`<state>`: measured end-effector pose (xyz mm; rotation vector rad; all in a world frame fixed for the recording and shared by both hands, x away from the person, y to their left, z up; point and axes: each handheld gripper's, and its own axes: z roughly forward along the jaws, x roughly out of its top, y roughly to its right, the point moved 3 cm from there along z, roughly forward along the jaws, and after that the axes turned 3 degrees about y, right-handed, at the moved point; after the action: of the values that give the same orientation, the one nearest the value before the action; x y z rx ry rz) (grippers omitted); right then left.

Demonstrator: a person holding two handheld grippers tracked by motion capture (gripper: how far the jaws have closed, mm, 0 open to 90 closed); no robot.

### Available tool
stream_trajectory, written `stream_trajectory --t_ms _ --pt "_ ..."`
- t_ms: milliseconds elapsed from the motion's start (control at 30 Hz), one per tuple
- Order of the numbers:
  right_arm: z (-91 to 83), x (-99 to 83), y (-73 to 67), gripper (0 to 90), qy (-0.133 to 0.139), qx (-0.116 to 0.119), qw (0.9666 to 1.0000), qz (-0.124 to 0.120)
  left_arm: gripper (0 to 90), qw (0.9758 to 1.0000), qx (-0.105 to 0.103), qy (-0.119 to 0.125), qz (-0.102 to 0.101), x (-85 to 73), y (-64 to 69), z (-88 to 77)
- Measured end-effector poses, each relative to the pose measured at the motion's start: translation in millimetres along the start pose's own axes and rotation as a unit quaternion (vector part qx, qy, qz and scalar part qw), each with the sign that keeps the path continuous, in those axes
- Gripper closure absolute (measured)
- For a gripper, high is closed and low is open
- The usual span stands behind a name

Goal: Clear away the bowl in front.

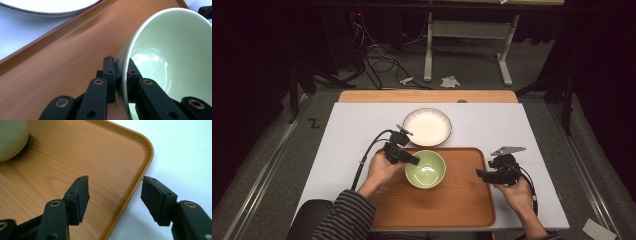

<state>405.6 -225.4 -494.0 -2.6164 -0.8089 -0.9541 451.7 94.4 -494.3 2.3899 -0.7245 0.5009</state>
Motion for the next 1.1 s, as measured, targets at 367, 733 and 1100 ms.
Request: stream_trajectory --t_ms 367,733,1100 --pt "0.7 0.0 -0.2 41.0 0.0 -0.002 1.0 0.0 83.2 1.0 -0.003 -0.001 -0.005 0.8 -1.7 4.3" --pt "0.7 0.1 -0.4 41.1 0.0 -0.001 1.0 -0.001 83.1 0.9999 -0.001 -0.003 -0.012 0.9 -3.9 9.4" --pt "0.3 0.2 -0.3 41.0 0.001 -0.002 1.0 -0.003 83.0 0.9999 0.008 0.003 -0.009 0.5 -1.6 9.8"
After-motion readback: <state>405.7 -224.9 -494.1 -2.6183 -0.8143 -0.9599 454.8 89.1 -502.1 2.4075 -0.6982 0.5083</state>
